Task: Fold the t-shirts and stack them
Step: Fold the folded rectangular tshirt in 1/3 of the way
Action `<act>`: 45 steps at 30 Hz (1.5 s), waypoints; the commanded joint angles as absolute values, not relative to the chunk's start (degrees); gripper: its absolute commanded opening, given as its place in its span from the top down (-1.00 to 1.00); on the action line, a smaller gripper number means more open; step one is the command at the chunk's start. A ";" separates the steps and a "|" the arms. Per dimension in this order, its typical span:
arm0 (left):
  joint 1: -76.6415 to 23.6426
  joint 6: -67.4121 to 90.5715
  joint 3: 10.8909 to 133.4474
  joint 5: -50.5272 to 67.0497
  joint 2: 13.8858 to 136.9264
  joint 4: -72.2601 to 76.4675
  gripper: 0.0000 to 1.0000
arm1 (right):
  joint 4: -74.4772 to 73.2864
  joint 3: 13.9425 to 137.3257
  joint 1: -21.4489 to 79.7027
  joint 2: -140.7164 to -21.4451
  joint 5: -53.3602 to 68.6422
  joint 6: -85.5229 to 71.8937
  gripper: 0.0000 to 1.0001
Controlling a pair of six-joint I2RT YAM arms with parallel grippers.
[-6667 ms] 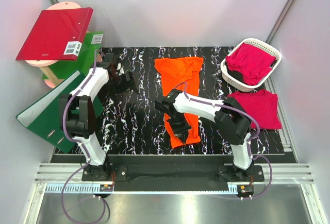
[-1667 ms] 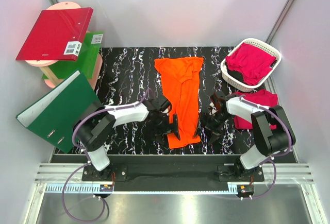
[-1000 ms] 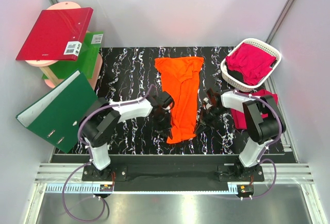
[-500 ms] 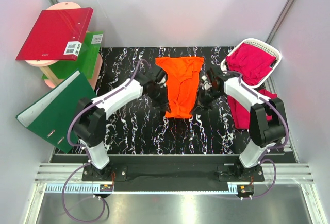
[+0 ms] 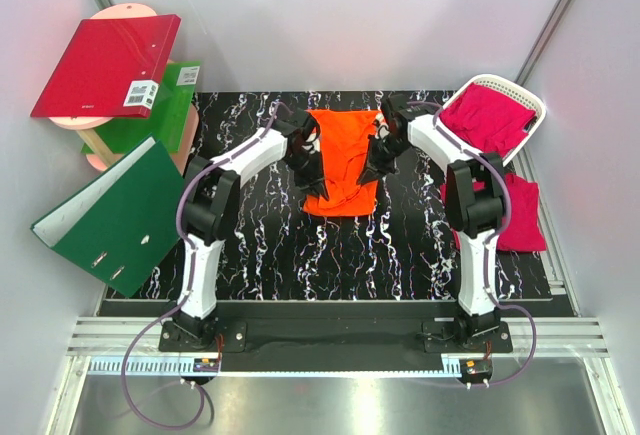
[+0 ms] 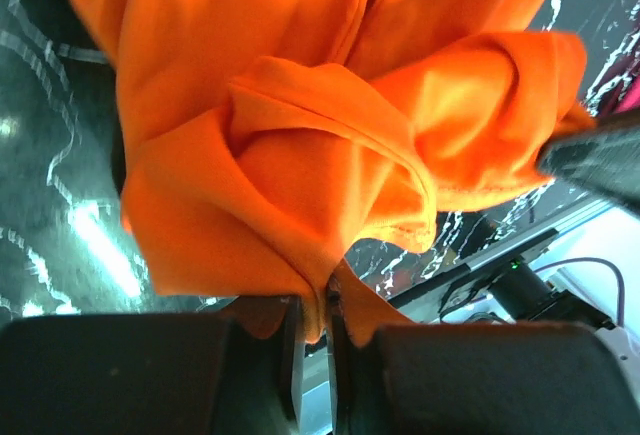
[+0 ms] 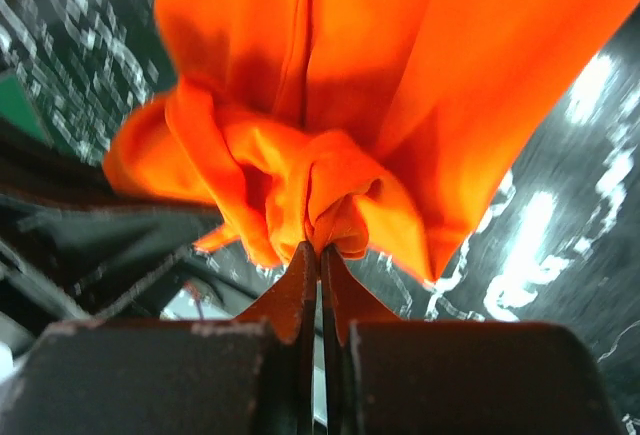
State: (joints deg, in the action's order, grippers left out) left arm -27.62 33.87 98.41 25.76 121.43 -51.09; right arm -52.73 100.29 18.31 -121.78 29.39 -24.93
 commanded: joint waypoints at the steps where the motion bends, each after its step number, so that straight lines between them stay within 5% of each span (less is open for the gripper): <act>1: -26.28 30.50 106.07 29.53 123.92 -52.91 0.70 | -57.04 109.15 17.67 -126.20 24.79 -25.13 1.00; 10: -23.12 30.58 116.44 32.69 130.16 -54.23 0.61 | -62.49 116.80 16.79 -130.87 17.67 -26.63 1.00; 12: -22.59 30.41 117.94 33.40 131.13 -54.14 0.22 | -62.40 117.33 16.44 -131.39 16.36 -26.98 1.00; 13: -22.33 30.41 118.99 33.57 132.00 -54.14 -0.69 | -62.40 117.77 16.35 -131.66 15.74 -27.16 1.00; 14: -21.80 30.50 119.35 34.01 132.19 -54.14 -0.98 | -62.40 118.82 16.00 -132.01 14.95 -27.42 1.00; 16: -21.45 30.15 120.14 34.10 131.66 -54.14 -0.98 | -62.05 121.01 15.82 -133.33 13.10 -27.94 0.99; 19: -20.92 29.62 119.54 33.31 128.42 -54.23 -0.98 | -59.08 122.78 15.73 -134.39 11.96 -28.48 0.69; 20: -20.66 29.36 119.27 32.88 127.45 -54.14 -0.98 | -56.37 122.61 15.73 -133.51 11.00 -29.09 0.15; 23: -20.22 28.22 117.34 32.52 123.15 -54.14 -0.98 | -48.03 118.40 15.65 -130.18 6.69 -30.93 -0.79; 24: -20.21 27.52 115.77 32.43 120.87 -54.14 -0.98 | -46.16 117.26 15.73 -127.12 5.03 -31.11 -0.96; 28: -20.04 25.93 110.14 30.68 114.71 -54.23 -0.98 | -34.48 106.21 15.73 -116.56 5.97 -30.06 -1.00; 30: -20.04 24.88 106.37 29.36 111.38 -54.14 -0.98 | -32.52 103.98 15.73 -112.78 10.34 -29.97 -0.80; 32: -20.04 24.17 103.90 28.40 109.52 -54.23 -0.84 | -32.69 101.08 15.65 -111.19 16.31 -29.71 -0.21; 33: -20.04 23.56 101.71 28.30 108.12 -54.14 -0.37 | -32.78 99.68 15.56 -110.83 22.96 -29.71 0.53; 34: -20.04 23.38 100.73 27.95 107.50 -54.14 0.15 | -32.78 96.36 15.73 -110.57 25.90 -31.27 1.00; 35: -20.04 23.38 99.77 27.34 106.97 -54.14 0.74 | -32.70 94.94 15.73 -110.39 29.41 -31.55 1.00; 36: -20.04 23.38 98.02 26.81 106.18 -54.14 1.00 | -32.78 93.44 15.91 -110.30 35.62 -31.99 1.00; 45: -20.04 23.38 92.64 25.40 105.91 -53.97 1.00 | -33.49 81.04 18.02 -112.58 50.18 -31.12 1.00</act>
State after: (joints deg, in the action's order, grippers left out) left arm -20.34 24.21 93.12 26.81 106.85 -54.76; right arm -33.17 83.48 17.28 -111.09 40.80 -31.40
